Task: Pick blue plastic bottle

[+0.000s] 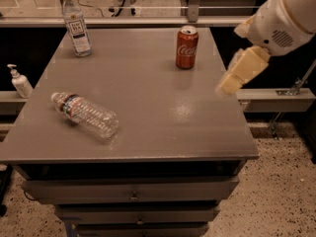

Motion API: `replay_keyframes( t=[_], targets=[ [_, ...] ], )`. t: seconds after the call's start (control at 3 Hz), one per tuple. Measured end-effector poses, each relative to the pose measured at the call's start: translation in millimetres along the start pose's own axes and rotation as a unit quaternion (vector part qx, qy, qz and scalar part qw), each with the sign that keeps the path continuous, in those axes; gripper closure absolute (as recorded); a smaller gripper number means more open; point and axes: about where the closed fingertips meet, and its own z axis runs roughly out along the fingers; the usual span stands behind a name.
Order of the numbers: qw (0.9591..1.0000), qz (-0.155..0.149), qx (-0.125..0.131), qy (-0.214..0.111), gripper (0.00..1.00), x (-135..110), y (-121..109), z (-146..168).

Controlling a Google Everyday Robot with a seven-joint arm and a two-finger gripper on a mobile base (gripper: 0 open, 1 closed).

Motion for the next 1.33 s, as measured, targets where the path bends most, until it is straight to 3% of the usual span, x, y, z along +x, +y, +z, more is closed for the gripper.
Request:
replay_keyframes(
  t=[0.33, 0.67, 1.0, 1.33],
  targets=[
    [0.9968, 0.026, -0.008, -0.075, 0.0, -50.4, -15.2, 40.0],
    [0.9856, 0.062, -0.017, -0.157, 0.0, -105.7, -23.6, 75.8],
    [0.9856, 0.062, -0.018, -0.157, 0.0, -105.7, -23.6, 75.8],
    [0.9802, 0.078, -0.015, -0.181, 0.0, -114.7, -24.4, 92.1]
  ],
)
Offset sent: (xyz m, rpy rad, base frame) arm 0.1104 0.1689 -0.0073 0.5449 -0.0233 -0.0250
